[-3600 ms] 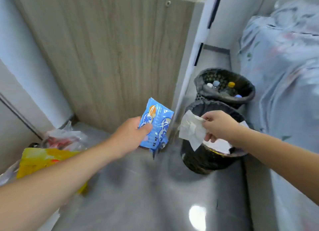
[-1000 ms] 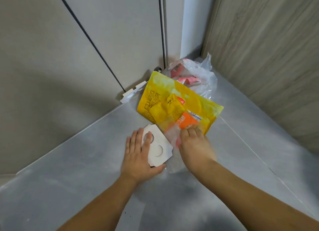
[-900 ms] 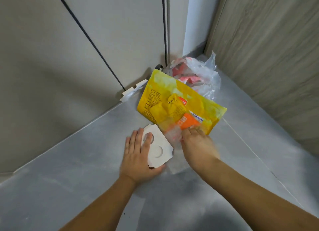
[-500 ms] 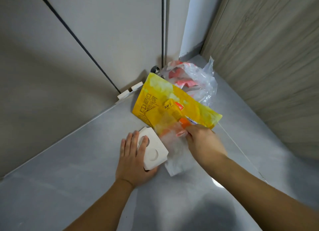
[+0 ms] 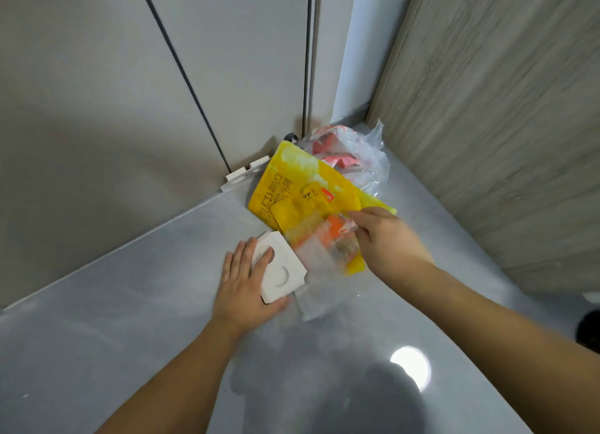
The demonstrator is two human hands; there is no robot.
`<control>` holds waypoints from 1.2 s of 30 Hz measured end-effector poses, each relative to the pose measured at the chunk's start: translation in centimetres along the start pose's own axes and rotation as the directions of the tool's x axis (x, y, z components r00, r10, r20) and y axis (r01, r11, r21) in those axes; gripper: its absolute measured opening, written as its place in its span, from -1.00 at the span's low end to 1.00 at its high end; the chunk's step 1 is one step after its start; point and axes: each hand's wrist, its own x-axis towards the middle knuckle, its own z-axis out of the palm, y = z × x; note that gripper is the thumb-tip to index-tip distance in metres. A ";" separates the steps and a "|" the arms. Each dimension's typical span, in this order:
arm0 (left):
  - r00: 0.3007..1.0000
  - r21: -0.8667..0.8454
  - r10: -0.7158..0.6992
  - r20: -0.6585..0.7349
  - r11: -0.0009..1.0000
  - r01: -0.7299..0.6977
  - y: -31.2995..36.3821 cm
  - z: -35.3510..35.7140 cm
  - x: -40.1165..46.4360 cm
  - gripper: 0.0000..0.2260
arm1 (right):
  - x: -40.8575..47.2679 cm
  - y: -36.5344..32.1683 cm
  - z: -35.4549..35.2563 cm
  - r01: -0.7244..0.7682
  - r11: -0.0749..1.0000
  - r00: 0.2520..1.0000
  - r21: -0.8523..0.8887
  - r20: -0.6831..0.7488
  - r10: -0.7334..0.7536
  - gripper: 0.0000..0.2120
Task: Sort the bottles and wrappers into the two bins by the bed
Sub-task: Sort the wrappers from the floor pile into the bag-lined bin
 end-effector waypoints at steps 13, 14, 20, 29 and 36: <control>0.969 -0.625 -0.169 -0.181 0.780 0.020 12.3 -11.7 0.9 -0.82 | -7.4 3.9 -8.3 -0.164 0.974 0.986 0.155 -0.012 0.167 -0.72; 0.973 -0.691 -0.191 -0.133 0.721 0.047 14.4 -12.8 1.0 -0.86 | -8.2 4.5 -9.6 -0.176 0.969 0.984 0.171 0.008 0.177 -0.74; 0.971 -0.867 0.167 0.173 0.493 0.070 27.9 -18.9 1.7 -0.87 | -16.0 11.0 -17.0 -0.284 0.937 0.955 0.201 -0.024 0.295 -0.76; 0.793 -0.812 0.560 0.241 0.563 -0.151 46.1 -21.2 -1.5 -0.92 | -29.9 23.1 -24.4 -0.506 0.760 0.759 0.409 -0.207 0.617 -0.76; 0.747 -0.692 0.584 0.317 0.681 -0.239 54.2 -18.8 -3.3 -0.65 | -35.9 28.4 -25.0 -0.562 0.576 0.686 0.593 -0.056 0.726 -0.84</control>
